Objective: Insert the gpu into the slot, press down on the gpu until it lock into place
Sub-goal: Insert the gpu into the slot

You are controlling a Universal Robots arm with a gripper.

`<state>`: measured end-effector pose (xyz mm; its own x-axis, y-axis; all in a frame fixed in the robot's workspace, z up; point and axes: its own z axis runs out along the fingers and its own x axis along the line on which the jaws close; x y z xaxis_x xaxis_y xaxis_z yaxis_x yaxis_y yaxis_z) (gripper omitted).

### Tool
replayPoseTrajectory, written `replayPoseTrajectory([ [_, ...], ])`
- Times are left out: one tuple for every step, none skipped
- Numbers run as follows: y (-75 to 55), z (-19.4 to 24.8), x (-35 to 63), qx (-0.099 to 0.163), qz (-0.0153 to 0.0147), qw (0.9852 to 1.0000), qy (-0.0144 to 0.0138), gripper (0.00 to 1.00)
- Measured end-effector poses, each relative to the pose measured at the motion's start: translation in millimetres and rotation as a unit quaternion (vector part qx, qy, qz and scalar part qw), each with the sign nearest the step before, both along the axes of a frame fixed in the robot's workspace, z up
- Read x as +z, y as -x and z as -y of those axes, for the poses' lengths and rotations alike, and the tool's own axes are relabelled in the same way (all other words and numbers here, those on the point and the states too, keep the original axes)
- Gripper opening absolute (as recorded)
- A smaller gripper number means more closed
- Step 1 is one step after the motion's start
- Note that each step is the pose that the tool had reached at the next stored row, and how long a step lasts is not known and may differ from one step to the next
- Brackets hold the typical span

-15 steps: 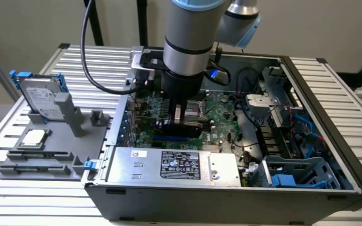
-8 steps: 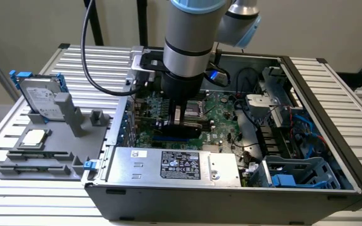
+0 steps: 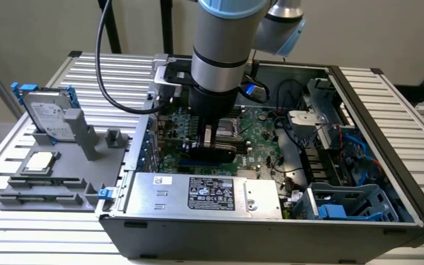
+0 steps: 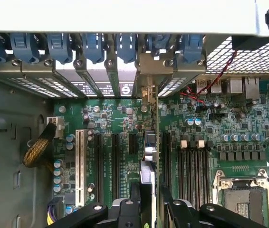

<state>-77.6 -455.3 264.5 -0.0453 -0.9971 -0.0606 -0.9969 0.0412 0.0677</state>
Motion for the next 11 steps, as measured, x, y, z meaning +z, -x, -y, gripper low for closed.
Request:
replayPoseTrajectory([
  [0.0,0.0,-0.2,0.001,0.0,1.0,0.0,0.26],
  [0.0,0.0,-0.2,0.002,0.0,1.0,0.0,0.26],
  [0.0,0.0,-0.3,0.003,0.0,1.0,0.0,0.26],
  [0.0,0.0,-0.3,0.004,0.0,1.0,-0.0001,0.26],
  [0.0,0.0,-0.3,0.005,0.0,1.0,-0.0001,0.26],
  [0.0,0.0,-0.3,0.006,0.0,1.0,0.0,0.26],
  [0.0,0.0,-0.3,0.006,0.0,1.0,-0.0001,0.26],
  [0.0,0.0,-0.3,0.007,0.0,1.0,-0.0001,0.26],
  [-0.1,0.0,-0.4,0.007,0.0,1.0,-0.0003,0.26],
  [-0.1,-0.1,-0.4,0.007,0.0001,1.0,-0.0006,0.26],
  [-0.1,-0.1,-0.4,0.007,0.0001,1.0,-0.0007,0.26],
])
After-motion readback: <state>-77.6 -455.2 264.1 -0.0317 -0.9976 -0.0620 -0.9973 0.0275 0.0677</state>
